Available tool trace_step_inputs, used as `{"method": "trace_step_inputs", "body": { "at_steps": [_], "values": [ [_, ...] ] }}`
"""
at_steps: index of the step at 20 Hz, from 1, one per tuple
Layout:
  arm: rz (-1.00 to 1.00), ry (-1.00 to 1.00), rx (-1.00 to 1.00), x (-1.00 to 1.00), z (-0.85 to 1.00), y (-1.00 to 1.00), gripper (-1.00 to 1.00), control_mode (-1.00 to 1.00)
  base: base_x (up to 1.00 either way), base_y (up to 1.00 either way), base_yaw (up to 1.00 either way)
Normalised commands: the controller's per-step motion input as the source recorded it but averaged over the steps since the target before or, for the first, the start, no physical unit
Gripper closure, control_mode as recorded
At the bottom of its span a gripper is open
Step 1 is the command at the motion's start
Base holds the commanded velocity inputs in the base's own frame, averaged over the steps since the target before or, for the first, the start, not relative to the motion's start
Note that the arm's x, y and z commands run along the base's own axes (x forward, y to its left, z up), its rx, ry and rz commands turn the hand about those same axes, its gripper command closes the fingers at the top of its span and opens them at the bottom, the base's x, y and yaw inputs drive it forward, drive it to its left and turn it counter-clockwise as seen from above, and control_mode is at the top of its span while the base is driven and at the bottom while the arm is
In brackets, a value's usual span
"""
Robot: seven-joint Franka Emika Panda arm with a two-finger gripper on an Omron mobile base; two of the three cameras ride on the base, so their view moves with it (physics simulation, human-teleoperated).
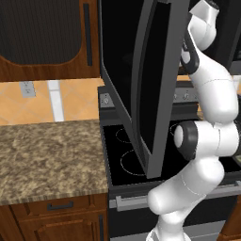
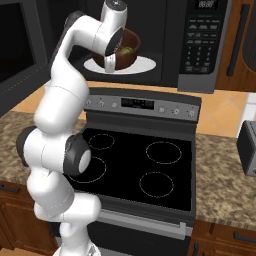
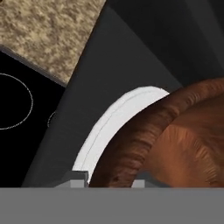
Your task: Pick the lime from the sink and place it in the bowl. Then pick the bowl and place it in the microwave. Then close the microwave door and press the start button.
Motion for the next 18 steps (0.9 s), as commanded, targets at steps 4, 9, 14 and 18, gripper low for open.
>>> {"method": "trace_step_inputs", "body": {
  "at_steps": [4,9,14,18],
  "values": [
    [0.02,-0.24,0.0,-0.03,-0.05,0.04,-1.0,-1.0,0.0,0.0,0.0],
    [0.0,-0.31,0.0,-0.06,-0.05,0.0,-1.0,-1.0,0.0,0.0,0.0],
    [0.0,-0.21,0.0,-0.51,-0.05,0.0,-1.0,-1.0,0.0,0.0,0.0],
    [-0.01,-0.18,-0.03,-0.94,0.0,-0.12,-1.0,-1.0,0.0,0.0,0.0]
  ]
}}
